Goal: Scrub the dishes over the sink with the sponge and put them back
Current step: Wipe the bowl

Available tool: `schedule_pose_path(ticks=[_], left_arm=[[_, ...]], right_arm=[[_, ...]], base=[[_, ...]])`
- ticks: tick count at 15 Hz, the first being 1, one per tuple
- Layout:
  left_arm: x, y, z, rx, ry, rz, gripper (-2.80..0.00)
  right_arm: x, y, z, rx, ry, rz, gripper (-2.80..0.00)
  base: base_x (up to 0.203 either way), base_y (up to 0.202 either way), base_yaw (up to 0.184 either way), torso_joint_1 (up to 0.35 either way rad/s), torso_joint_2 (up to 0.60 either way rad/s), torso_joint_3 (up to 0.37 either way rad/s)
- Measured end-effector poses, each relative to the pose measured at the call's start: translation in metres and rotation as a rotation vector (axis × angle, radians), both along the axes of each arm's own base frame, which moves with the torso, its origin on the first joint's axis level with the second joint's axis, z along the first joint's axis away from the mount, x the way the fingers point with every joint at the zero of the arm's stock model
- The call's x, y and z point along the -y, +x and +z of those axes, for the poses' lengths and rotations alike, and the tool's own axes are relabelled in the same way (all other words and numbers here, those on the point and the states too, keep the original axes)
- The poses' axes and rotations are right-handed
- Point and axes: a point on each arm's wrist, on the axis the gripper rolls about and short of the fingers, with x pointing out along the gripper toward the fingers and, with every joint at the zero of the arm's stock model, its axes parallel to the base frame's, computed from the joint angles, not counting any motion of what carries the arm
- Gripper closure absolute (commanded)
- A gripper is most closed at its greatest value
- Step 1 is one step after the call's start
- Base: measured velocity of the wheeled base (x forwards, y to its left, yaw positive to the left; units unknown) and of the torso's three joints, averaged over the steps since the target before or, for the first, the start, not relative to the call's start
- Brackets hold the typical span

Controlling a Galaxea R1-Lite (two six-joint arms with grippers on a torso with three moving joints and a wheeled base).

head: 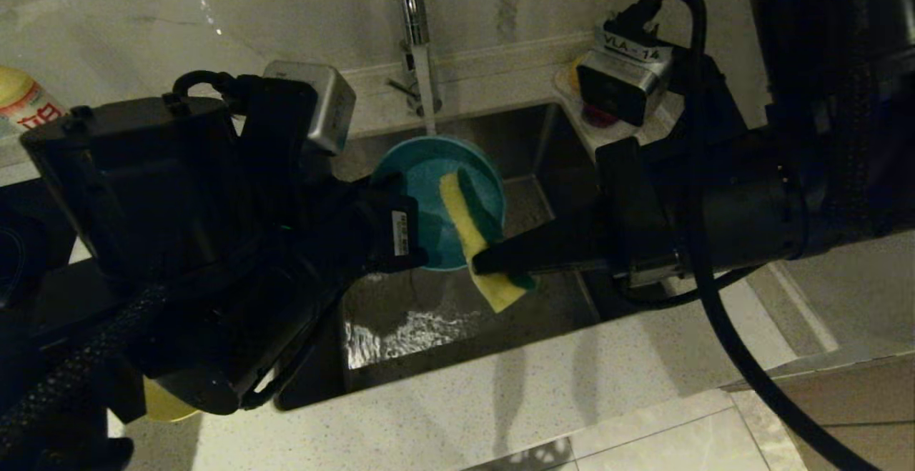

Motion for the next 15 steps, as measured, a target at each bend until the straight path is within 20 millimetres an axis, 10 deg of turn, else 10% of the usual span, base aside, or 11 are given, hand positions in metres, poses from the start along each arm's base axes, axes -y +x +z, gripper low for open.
schedule_pose_path(ticks=[15], left_arm=[[-0.001, -0.004, 0.002, 0.018, -0.006, -0.014, 0.00]], right_arm=[[-0.017, 0.042, -0.013, -0.015, -0.023, -0.076, 0.00]], base=[[0.000, 0.000, 0.000, 0.000, 0.00, 0.000]])
